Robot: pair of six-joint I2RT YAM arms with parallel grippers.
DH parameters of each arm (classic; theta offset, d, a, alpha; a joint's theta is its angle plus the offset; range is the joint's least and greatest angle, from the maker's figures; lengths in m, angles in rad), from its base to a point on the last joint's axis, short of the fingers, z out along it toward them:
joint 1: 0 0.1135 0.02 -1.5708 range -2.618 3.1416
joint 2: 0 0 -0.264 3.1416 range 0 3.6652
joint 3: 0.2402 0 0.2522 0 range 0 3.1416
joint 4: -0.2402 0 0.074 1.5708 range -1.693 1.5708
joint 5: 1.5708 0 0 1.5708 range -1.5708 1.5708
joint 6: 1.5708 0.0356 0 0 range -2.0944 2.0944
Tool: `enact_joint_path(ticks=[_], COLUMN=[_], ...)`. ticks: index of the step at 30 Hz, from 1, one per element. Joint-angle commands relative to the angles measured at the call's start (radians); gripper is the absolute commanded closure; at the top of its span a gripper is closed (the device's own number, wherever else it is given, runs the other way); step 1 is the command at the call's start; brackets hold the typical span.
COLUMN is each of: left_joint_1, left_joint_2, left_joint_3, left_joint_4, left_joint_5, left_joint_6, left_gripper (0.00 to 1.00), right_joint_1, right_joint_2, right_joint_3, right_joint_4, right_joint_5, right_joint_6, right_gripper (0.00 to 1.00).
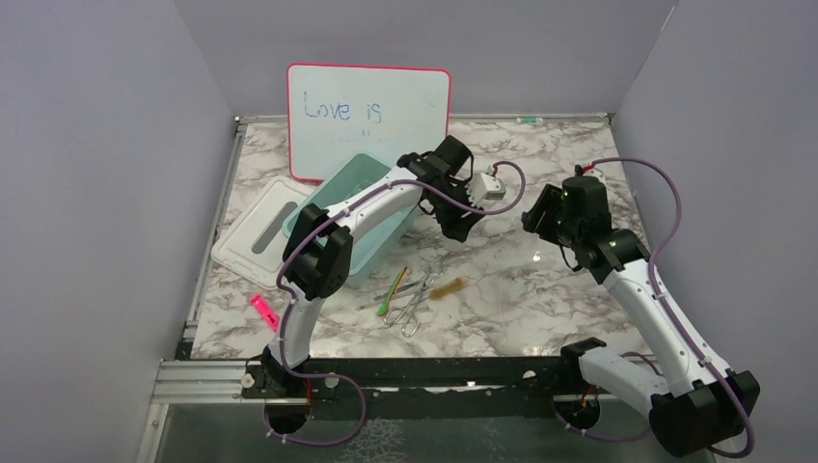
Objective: Organize the chemistry lab equipment
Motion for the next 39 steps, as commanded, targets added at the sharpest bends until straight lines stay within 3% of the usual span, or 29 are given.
enact_joint_path(ticks=[1,5,14,25,32,39], left_joint_1=[-0.019,-0.024,-0.025,0.000,0.185,0.431], left_joint_2=[0.001,-0.029,-0.195,-0.632,-0.807,-0.845], left_joint_3=[0.003,0.014,0.086,-0.243,-0.427,-0.625], left_joint_4=[-0.017,-0.008,0.009,0.159,0.130,0.138], left_joint_5=[-0.058,-0.080,-0.131,-0.447,-0.565,-0.415], left_joint_6=[0.031,0.025,-0.101,-0.353,-0.459,-0.571], left_gripper=[0.52,0.65,0.67,0.64,0.62,0.62], right_joint_1=[-0.004,-0.004,-0.004,-0.003,-0.004,-0.004], right_joint_2=[-0.032,-0.042,-0.067,-0.089,-0.088,-0.075], right_joint_3=[-0.015,-0.013,-0.012,-0.020,-0.037,-0.065], right_joint_4=[0.008,0.002,-0.010,-0.014,-0.003,0.023], right_joint_5=[-0.006,0.000,-0.016,-0.062,-0.104,-0.135], right_joint_6=[-0.014,-0.014,-0.015,-0.014,-0.013,-0.014], right_gripper=[0.40,0.40,0.40,0.40,0.41,0.40])
